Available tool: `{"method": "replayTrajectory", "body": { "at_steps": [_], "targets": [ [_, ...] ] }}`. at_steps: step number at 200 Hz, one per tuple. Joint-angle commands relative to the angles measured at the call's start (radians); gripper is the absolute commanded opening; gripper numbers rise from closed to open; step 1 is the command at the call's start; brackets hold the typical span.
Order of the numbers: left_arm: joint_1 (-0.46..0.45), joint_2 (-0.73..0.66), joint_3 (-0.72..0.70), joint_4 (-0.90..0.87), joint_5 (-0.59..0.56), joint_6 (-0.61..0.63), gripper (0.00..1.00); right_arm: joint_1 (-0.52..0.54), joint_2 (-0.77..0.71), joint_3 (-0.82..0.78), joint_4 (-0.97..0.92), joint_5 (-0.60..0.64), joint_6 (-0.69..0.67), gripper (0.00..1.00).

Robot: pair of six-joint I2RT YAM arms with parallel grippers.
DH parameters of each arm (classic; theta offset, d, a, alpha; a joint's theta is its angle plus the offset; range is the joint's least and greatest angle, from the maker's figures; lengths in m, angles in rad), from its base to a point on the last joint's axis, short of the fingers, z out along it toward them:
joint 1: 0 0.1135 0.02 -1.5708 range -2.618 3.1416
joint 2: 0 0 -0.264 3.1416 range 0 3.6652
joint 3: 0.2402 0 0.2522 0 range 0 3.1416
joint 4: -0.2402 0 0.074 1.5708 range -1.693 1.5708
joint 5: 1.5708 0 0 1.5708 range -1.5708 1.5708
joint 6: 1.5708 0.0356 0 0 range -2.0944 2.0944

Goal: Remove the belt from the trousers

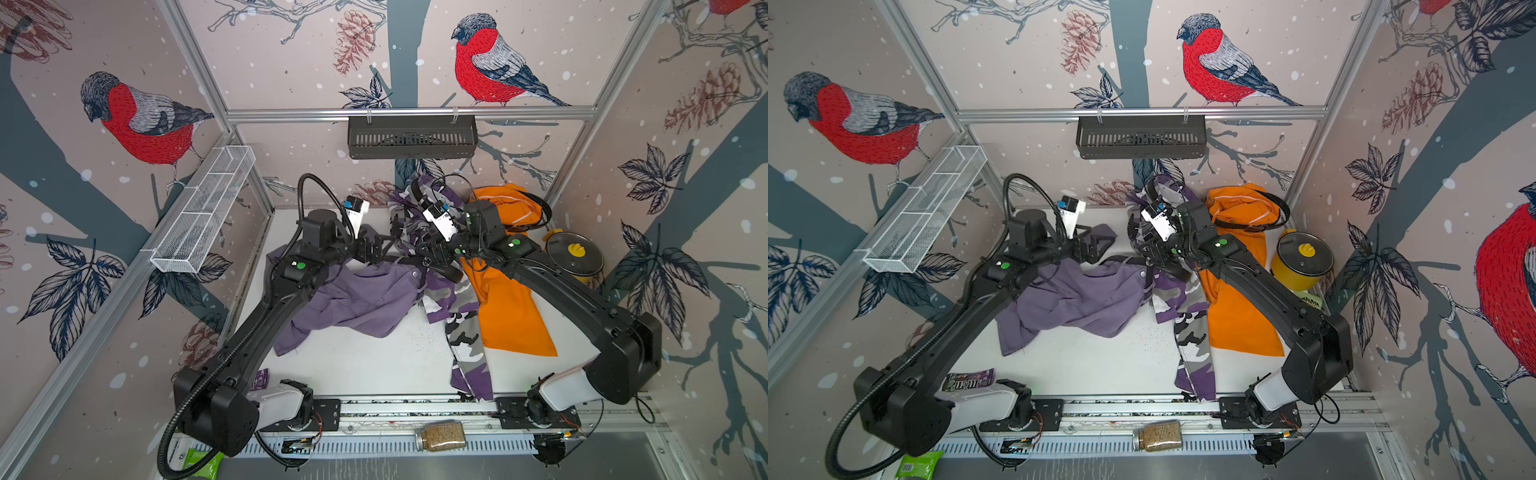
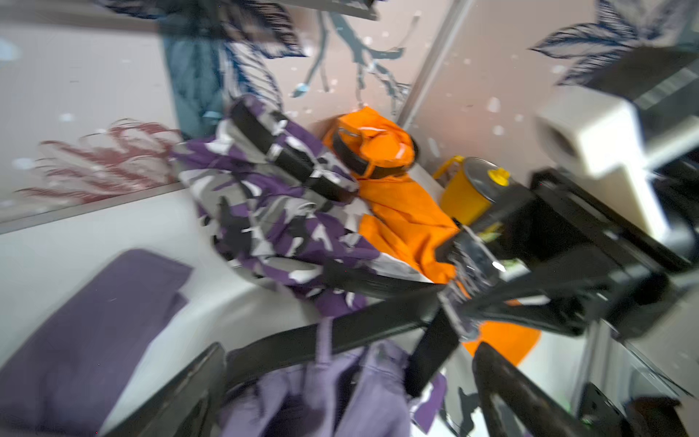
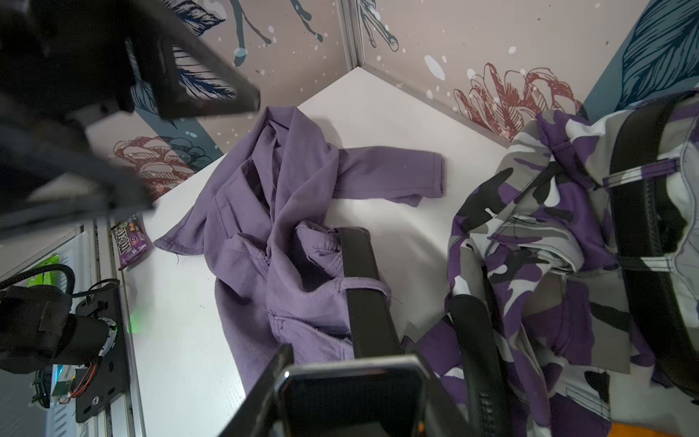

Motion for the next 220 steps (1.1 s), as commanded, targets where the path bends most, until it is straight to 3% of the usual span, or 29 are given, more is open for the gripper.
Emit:
{"method": "replayTrajectory", "body": {
  "at_steps": [1,43,104,139,181,205,213,220],
  "targets": [
    [-0.055,-0.002,-0.092,0.18,0.075,-0.043,1.0,-0.004,0.0,0.024,0.032,0.009,0.038,0.0],
    [-0.209,0.069,-0.231,0.36,-0.032,-0.119,0.96,0.002,0.003,0.044,0.047,0.0,0.061,0.0],
    [-0.257,0.135,-0.288,0.556,-0.145,-0.182,0.82,0.045,0.005,0.055,0.081,-0.003,0.089,0.0],
    [-0.26,0.178,-0.272,0.59,-0.141,-0.184,0.55,0.055,0.014,0.069,0.091,-0.005,0.097,0.0],
    [-0.268,0.199,-0.261,0.61,-0.12,-0.197,0.32,0.061,0.02,0.084,0.094,-0.012,0.099,0.0],
    [-0.269,0.189,-0.268,0.633,-0.116,-0.219,0.07,0.067,0.026,0.083,0.103,-0.015,0.105,0.0],
    [-0.268,0.177,-0.272,0.63,-0.12,-0.226,0.0,0.066,0.027,0.081,0.102,-0.009,0.109,0.04],
    [-0.268,0.162,-0.271,0.614,-0.127,-0.224,0.0,0.065,0.027,0.081,0.098,-0.002,0.109,0.14]
  ]
}}
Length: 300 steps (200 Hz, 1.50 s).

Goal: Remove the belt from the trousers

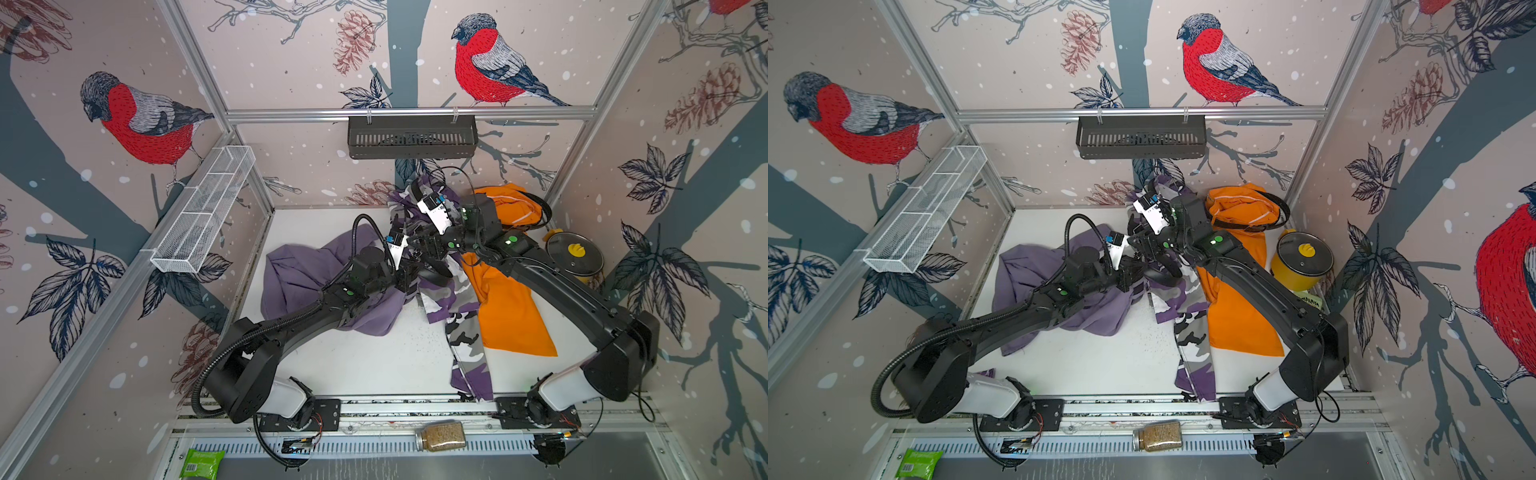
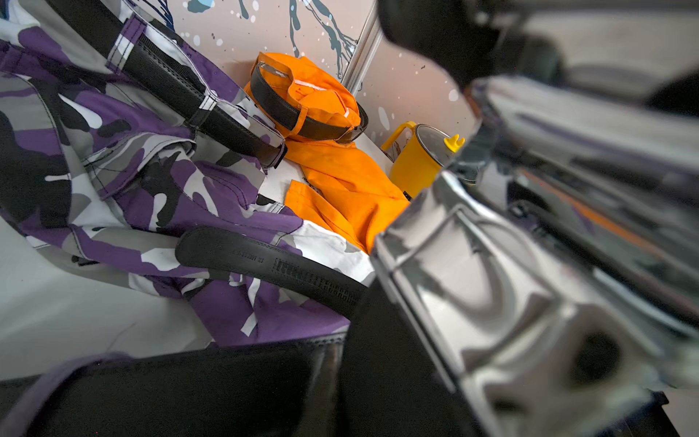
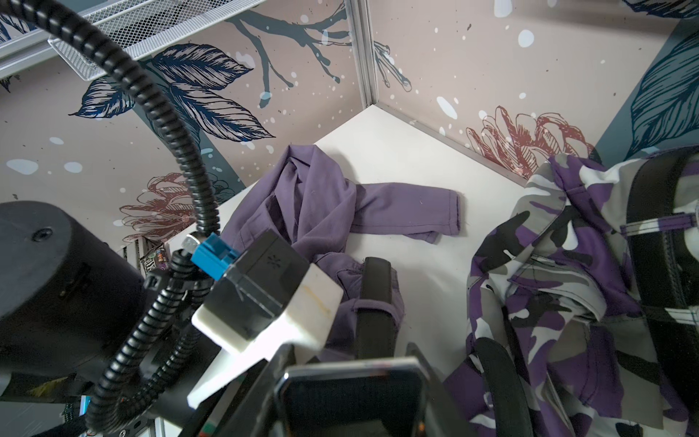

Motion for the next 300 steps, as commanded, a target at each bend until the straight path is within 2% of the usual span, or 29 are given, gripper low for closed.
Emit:
{"method": "replayTrajectory", "body": {
  "at_steps": [1,14,22,34,49,72,97,126,162,194,221,235,255,284,300],
  "targets": [
    [-0.004,-0.035,-0.001,0.075,0.016,0.0,0.0,0.005,0.003,0.007,0.058,-0.006,0.033,0.17],
    [-0.003,-0.075,0.004,0.03,-0.003,0.008,0.0,-0.008,-0.011,-0.006,0.057,-0.003,0.034,0.48],
    [0.002,-0.106,-0.001,0.003,-0.022,0.009,0.0,-0.02,-0.028,-0.022,0.064,-0.006,0.035,0.59],
    [0.01,-0.165,-0.011,-0.04,-0.056,0.018,0.0,-0.037,-0.057,-0.051,0.078,-0.017,0.038,0.7],
    [0.033,-0.241,-0.025,-0.088,-0.08,0.046,0.0,-0.056,-0.1,-0.092,0.092,-0.054,0.038,0.76],
    [0.109,-0.343,-0.023,-0.158,-0.014,0.085,0.0,-0.066,-0.133,-0.142,0.077,-0.106,0.036,0.78],
    [0.174,-0.415,0.002,-0.245,0.005,0.14,0.0,-0.054,-0.168,-0.232,0.092,-0.193,0.063,0.78],
    [0.241,-0.458,0.026,-0.315,0.02,0.186,0.0,0.038,-0.236,-0.392,0.186,-0.21,0.102,0.78],
    [0.325,-0.48,0.043,-0.322,0.06,0.198,0.0,0.126,-0.228,-0.545,0.341,-0.215,0.201,0.77],
    [0.346,-0.478,0.084,-0.377,0.066,0.233,0.0,0.147,-0.165,-0.505,0.375,-0.305,0.201,0.76],
    [0.35,-0.49,0.084,-0.383,0.061,0.233,0.0,0.181,-0.014,-0.422,0.258,-0.39,0.114,0.76],
    [0.35,-0.498,0.08,-0.383,0.054,0.229,0.0,0.186,0.076,-0.387,0.207,-0.382,0.09,0.75],
    [0.352,-0.512,0.078,-0.403,0.049,0.238,0.0,0.178,0.157,-0.352,0.202,-0.246,0.107,0.75],
    [0.356,-0.552,0.06,-0.459,0.006,0.264,0.0,0.098,0.17,-0.389,0.376,-0.173,0.206,0.75],
    [0.368,-0.58,0.047,-0.494,-0.027,0.278,0.0,0.045,0.15,-0.429,0.451,-0.083,0.271,0.76]
  ]
}}
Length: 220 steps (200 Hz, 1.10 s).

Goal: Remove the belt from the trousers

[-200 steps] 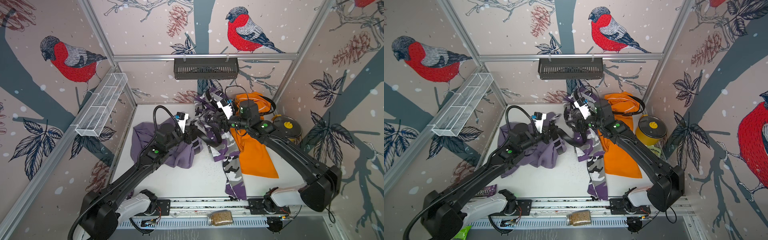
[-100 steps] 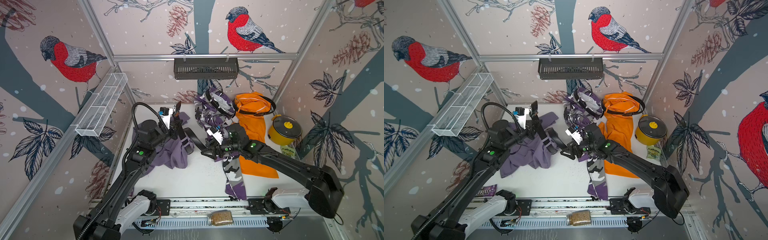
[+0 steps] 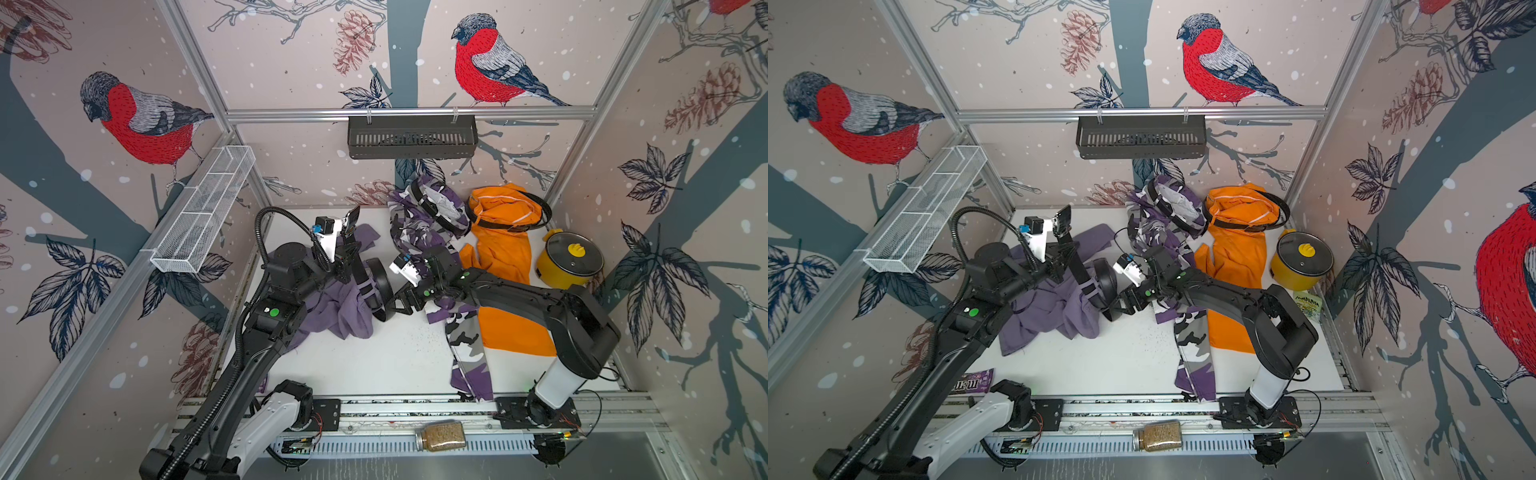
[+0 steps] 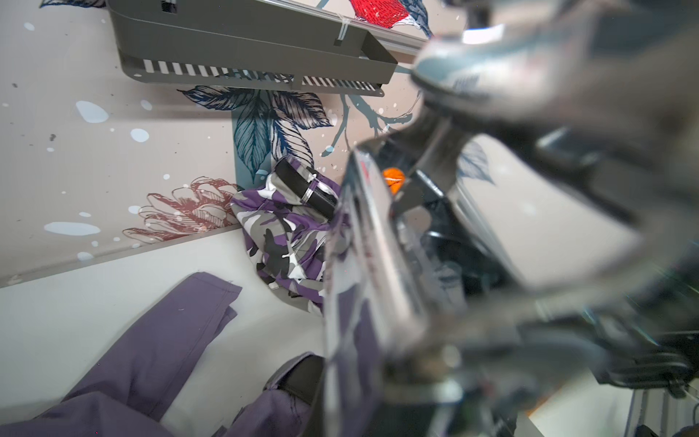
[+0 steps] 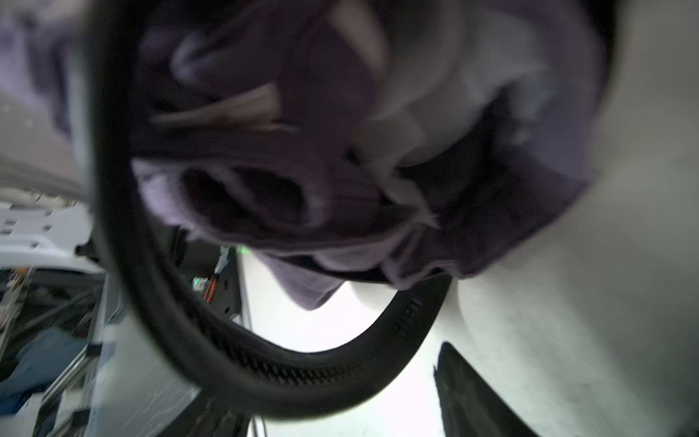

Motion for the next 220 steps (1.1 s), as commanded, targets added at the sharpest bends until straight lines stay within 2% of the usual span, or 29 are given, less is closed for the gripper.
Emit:
{"method": "replayTrajectory", "body": {
  "at_steps": [1,20,32,42,87,116,150,195,220],
  "targets": [
    [0.013,-0.035,-0.012,-0.02,-0.05,0.042,0.0,-0.056,-0.021,-0.036,0.157,0.138,0.108,0.76],
    [0.044,-0.062,-0.031,-0.038,-0.048,0.046,0.0,-0.096,-0.008,-0.012,0.127,0.187,0.108,0.75],
    [0.061,-0.069,-0.039,-0.043,-0.045,0.046,0.0,-0.108,0.008,0.022,0.051,0.287,0.109,0.75],
    [0.068,-0.072,-0.047,-0.038,-0.035,0.044,0.0,-0.123,0.01,0.022,0.049,0.27,0.096,0.75],
    [0.078,-0.057,-0.042,0.015,0.093,0.03,0.0,-0.151,-0.082,-0.021,0.028,0.34,0.069,0.77],
    [0.078,-0.027,-0.012,0.007,0.125,0.05,0.0,-0.092,-0.01,0.038,-0.034,0.245,0.025,0.72],
    [0.08,-0.043,0.003,-0.028,0.115,0.08,0.0,0.014,0.119,0.086,0.011,0.223,0.014,0.73],
    [0.08,-0.058,0.005,-0.055,0.127,0.087,0.0,0.03,0.232,0.205,0.051,0.222,-0.012,0.78],
    [0.082,-0.057,0.003,-0.049,0.132,0.083,0.0,0.031,0.311,0.296,0.06,0.144,-0.042,0.77]
  ]
}}
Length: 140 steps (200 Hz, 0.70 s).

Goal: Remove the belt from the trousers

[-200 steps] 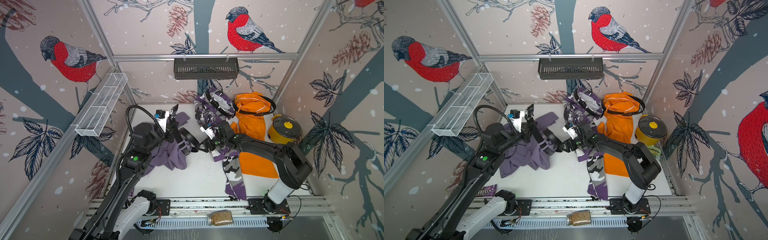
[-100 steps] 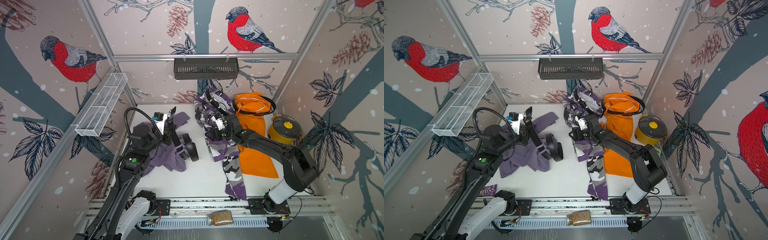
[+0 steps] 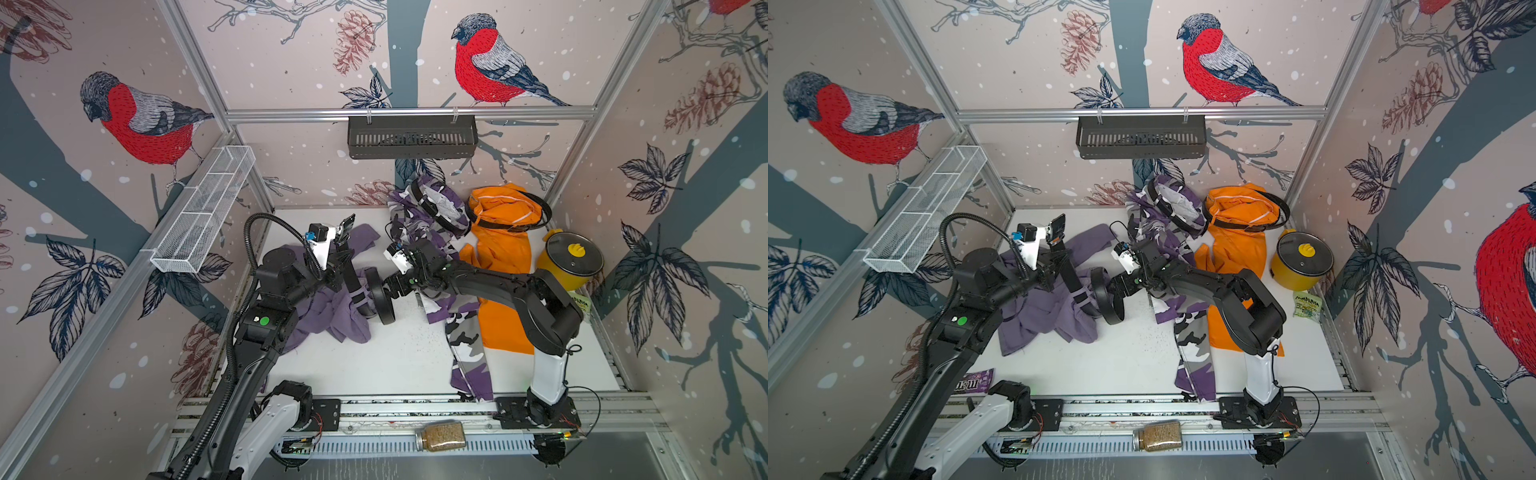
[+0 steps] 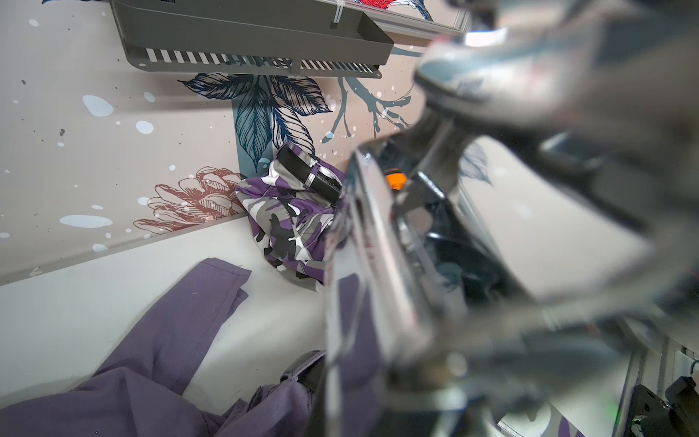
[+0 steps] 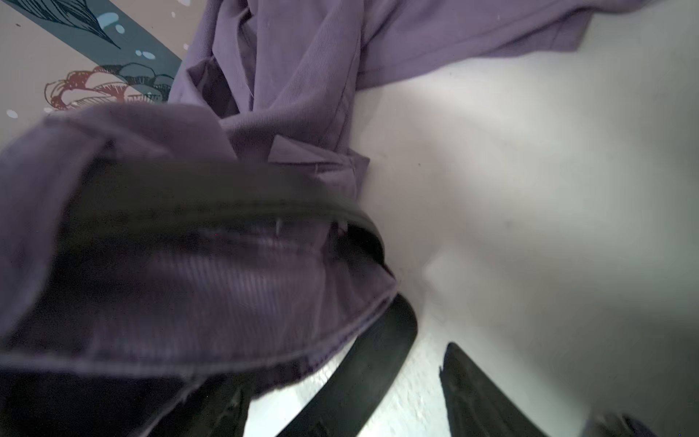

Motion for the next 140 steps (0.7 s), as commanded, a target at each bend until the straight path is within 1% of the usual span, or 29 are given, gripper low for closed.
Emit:
{"method": "replayTrajectory", "body": {
  "at_steps": [1,16,32,42,48,58,65,74,79,92,106,120,140],
  "targets": [
    [0.001,-0.004,0.009,0.042,0.019,0.017,0.0,0.004,0.057,0.072,0.031,-0.073,-0.047,0.77],
    [0.003,-0.004,0.009,0.047,0.016,0.016,0.0,0.031,0.1,0.116,0.029,-0.102,-0.085,0.77],
    [0.002,-0.004,0.01,0.048,0.016,0.014,0.0,0.059,0.144,0.156,0.022,-0.087,-0.11,0.77],
    [0.002,-0.005,0.008,0.051,0.016,0.012,0.0,0.062,0.179,0.179,0.043,-0.089,-0.091,0.74],
    [0.002,-0.005,0.005,0.053,0.018,0.01,0.0,0.058,0.2,0.2,0.059,-0.094,-0.07,0.68],
    [0.002,-0.005,0.0,0.061,0.017,0.006,0.0,0.048,0.227,0.228,0.085,-0.109,-0.032,0.53],
    [0.002,-0.005,-0.001,0.064,0.015,0.004,0.0,0.042,0.234,0.232,0.11,-0.124,-0.012,0.37],
    [0.003,-0.005,-0.001,0.069,0.006,0.002,0.0,0.028,0.231,0.23,0.133,-0.111,0.01,0.2],
    [0.003,-0.006,0.001,0.07,-0.001,0.003,0.0,0.02,0.22,0.225,0.139,-0.096,0.017,0.15],
    [0.003,-0.011,0.011,0.068,-0.025,0.012,0.0,-0.013,0.161,0.185,0.131,-0.036,0.019,0.06],
    [0.01,-0.015,0.023,0.075,-0.044,0.022,0.0,-0.064,0.062,0.118,0.095,0.033,0.001,0.02],
    [0.02,-0.012,0.039,0.104,-0.043,0.018,0.0,-0.117,-0.043,0.086,-0.009,0.094,-0.039,0.01],
    [0.028,0.016,0.076,0.179,-0.02,-0.007,0.0,-0.17,-0.189,0.078,-0.193,0.216,-0.094,0.0]
  ]
}}
